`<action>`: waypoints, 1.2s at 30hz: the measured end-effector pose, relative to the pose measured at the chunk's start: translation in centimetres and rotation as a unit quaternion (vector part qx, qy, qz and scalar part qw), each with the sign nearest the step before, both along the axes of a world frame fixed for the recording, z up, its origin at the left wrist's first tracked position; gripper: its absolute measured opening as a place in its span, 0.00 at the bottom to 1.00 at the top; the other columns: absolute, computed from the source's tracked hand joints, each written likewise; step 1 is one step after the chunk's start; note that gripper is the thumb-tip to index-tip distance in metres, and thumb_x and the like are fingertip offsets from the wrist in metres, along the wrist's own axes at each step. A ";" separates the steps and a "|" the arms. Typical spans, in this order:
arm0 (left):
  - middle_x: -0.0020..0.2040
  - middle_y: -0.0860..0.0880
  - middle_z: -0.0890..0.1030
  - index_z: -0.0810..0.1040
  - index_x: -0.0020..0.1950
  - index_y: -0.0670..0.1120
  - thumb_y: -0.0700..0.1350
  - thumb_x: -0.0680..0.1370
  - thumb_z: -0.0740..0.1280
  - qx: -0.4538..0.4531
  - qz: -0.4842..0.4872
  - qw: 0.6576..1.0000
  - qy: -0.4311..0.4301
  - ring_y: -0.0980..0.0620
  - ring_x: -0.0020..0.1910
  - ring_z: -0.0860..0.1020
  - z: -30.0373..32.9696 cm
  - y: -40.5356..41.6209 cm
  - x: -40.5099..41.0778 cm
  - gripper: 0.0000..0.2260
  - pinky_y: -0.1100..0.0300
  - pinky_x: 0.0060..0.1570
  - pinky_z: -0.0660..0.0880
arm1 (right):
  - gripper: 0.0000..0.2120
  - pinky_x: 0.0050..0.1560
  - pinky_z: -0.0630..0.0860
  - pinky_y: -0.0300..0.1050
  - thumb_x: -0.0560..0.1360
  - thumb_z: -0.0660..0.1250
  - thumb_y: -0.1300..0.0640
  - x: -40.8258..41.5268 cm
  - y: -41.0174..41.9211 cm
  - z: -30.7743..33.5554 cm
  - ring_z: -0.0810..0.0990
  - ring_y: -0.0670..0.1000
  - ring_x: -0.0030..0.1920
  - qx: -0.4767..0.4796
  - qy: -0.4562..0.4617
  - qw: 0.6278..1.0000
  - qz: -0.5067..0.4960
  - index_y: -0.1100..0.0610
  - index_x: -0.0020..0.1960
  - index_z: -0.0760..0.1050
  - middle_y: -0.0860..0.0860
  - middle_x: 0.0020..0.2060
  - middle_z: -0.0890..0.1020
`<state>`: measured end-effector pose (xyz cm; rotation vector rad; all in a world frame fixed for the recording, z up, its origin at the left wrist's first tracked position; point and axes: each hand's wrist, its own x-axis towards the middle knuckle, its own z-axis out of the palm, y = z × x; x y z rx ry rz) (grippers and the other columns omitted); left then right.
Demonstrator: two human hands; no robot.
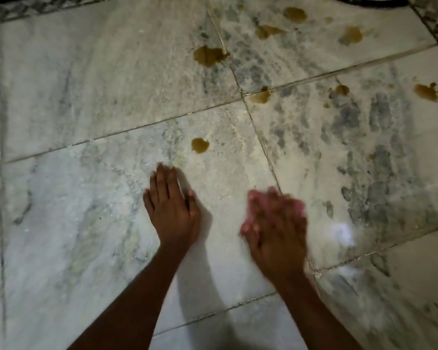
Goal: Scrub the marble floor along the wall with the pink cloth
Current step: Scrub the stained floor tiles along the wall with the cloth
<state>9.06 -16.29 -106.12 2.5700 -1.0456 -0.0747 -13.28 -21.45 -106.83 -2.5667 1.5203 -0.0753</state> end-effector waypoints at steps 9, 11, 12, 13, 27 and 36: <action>0.87 0.43 0.59 0.61 0.86 0.46 0.63 0.84 0.53 0.035 -0.027 0.998 -0.044 0.42 0.87 0.57 -1.0 -1.2 10.3 0.34 0.38 0.83 0.56 | 0.33 0.83 0.49 0.70 0.85 0.52 0.39 7.6 -0.9 -0.1 0.46 0.62 0.87 -0.011 -0.012 1.000 0.014 0.44 0.88 0.49 0.53 0.88 0.50; 0.87 0.43 0.61 0.63 0.85 0.45 0.62 0.84 0.54 0.021 -0.021 0.999 -0.027 0.42 0.86 0.59 -0.8 -1.2 9.9 0.33 0.38 0.82 0.58 | 0.35 0.83 0.50 0.70 0.83 0.54 0.36 3.7 1.9 0.6 0.46 0.60 0.87 0.012 -0.005 0.998 0.059 0.41 0.87 0.49 0.52 0.88 0.50; 0.87 0.43 0.61 0.64 0.85 0.45 0.62 0.84 0.55 0.017 -0.022 0.999 -0.022 0.42 0.86 0.59 -0.8 -1.3 9.9 0.32 0.38 0.82 0.59 | 0.36 0.83 0.51 0.70 0.83 0.55 0.34 1.9 1.9 0.7 0.47 0.60 0.87 0.022 0.001 0.998 0.051 0.40 0.87 0.50 0.51 0.88 0.50; 0.87 0.43 0.62 0.65 0.84 0.45 0.61 0.85 0.55 0.016 -0.021 0.999 -0.022 0.42 0.86 0.60 -0.8 -1.3 9.9 0.32 0.38 0.81 0.59 | 0.36 0.83 0.51 0.70 0.82 0.54 0.34 0.7 1.1 0.6 0.48 0.61 0.87 0.020 0.010 0.999 0.026 0.40 0.87 0.50 0.52 0.88 0.50; 0.85 0.44 0.65 0.69 0.82 0.45 0.58 0.83 0.58 0.026 -0.018 0.999 -0.045 0.41 0.83 0.65 -1.2 -1.6 10.6 0.30 0.40 0.78 0.64 | 0.35 0.82 0.52 0.71 0.82 0.55 0.35 8.0 -3.6 -0.4 0.53 0.61 0.87 0.007 -0.006 1.000 -0.012 0.41 0.87 0.51 0.52 0.88 0.52; 0.85 0.47 0.66 0.71 0.81 0.48 0.60 0.82 0.60 0.006 -0.011 0.999 -0.035 0.43 0.83 0.66 -1.9 -1.5 11.1 0.30 0.42 0.77 0.64 | 0.34 0.83 0.48 0.71 0.84 0.53 0.37 18.8 -9.5 -1.5 0.48 0.60 0.87 -0.019 -0.019 0.999 0.046 0.41 0.87 0.51 0.51 0.88 0.51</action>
